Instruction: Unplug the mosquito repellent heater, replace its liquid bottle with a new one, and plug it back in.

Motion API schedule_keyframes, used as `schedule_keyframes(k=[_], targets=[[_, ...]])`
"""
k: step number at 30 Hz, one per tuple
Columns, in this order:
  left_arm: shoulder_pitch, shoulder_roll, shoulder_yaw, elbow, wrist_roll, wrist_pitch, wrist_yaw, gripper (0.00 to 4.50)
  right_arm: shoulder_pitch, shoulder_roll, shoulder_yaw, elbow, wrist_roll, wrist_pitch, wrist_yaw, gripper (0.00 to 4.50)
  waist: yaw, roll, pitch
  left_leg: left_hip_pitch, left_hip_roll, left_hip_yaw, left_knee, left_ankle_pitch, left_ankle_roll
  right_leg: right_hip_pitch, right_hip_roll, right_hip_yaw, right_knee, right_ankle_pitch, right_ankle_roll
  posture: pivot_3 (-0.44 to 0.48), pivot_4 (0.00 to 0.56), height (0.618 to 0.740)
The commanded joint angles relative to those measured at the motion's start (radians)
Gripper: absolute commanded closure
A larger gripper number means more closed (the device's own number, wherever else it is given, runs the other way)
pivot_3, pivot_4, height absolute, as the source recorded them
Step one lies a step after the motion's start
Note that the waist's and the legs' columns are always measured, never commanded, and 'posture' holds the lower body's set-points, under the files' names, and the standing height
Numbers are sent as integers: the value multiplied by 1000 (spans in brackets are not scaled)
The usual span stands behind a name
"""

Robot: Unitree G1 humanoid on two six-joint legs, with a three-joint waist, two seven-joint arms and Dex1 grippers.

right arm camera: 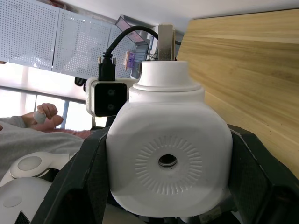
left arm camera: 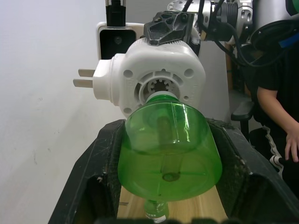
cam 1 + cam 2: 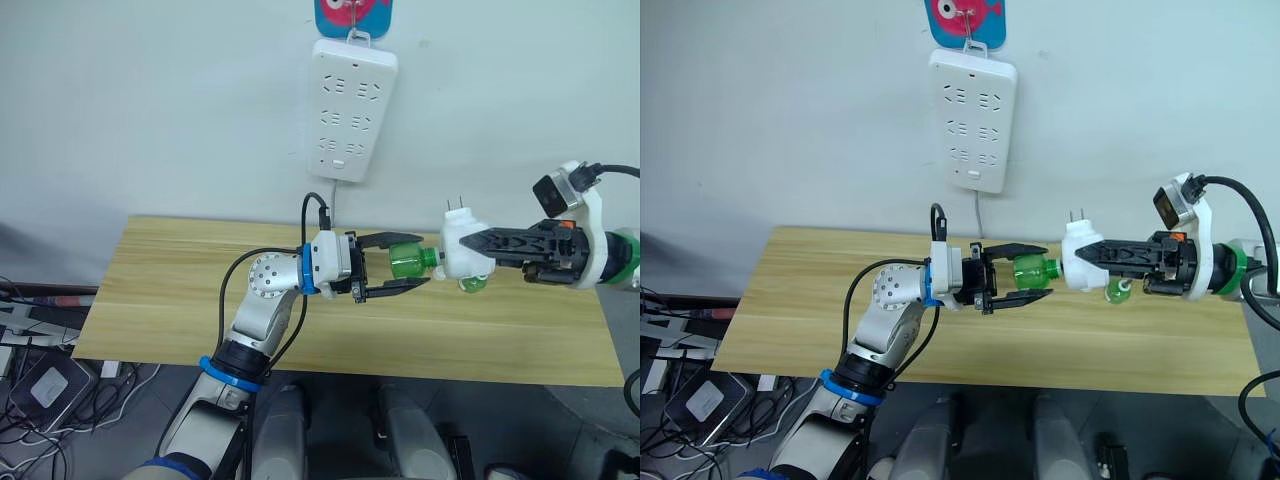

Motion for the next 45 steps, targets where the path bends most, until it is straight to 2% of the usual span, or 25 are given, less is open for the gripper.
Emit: schedule_keyframes(k=[1, 8, 15, 28, 32, 33, 41, 45], targets=[[9, -4, -13, -46, -6, -8, -1, 2247, -20, 2, -9, -35, 35, -8, -1, 1540, 0, 0, 0, 0, 0, 0, 0, 0, 0, 0, 0, 0, 0, 0, 0, 9, 304, 740], [-1, -22, -28, -41, 5, -9, 5, 2247, -20, 27, 7, -83, 35, -29, -31, 1540, 0, 0, 0, 0, 0, 0, 0, 0, 0, 0, 0, 0, 0, 0, 0, 9, 304, 740], [3, -27, -37, -67, -4, 5, -1, 2247, -27, 63, 29, -149, 35, -79, -148, 1540, -1, 0, 0, 0, 0, 0, 0, 0, 0, 0, 0, 0, 1, 0, 0, 7, 299, 740], [15, -23, -33, -81, -16, 14, -31, 2247, -19, 53, 41, -165, 35, -55, -88, 1540, 0, 0, 0, 0, 0, 0, 0, 0, 0, 0, 0, 0, 0, 0, 0, 10, 303, 740], [21, -20, -31, -85, -15, 23, -29, 2247, -21, 40, 50, -171, 35, -56, -73, 146, 0, 0, 0, 0, 0, 0, 0, 0, 0, 0, 0, 0, 0, 0, 0, 10, 304, 740], [21, -19, -30, -87, -16, 26, -25, 2247, -18, 41, 52, -175, 35, -64, -83, 33, 0, 0, 0, 0, 0, 0, 0, 0, 0, 0, 0, 0, 0, 0, 0, 10, 307, 740], [16, -20, -13, -105, -28, 70, 16, 2247, 36, 50, 53, -230, 35, -106, -111, 33, -1, 0, 0, 0, 0, -1, 0, 0, 0, 0, 0, 0, 1, 0, 0, 17, 300, 740], [11, -22, -3, -103, -27, 73, 33, 2247, 98, 53, 50, -290, 35, -125, -67, 33, 0, 0, 0, 0, 0, -1, 0, 0, 0, 0, 0, -1, 1, 0, 0, 20, 298, 740]])
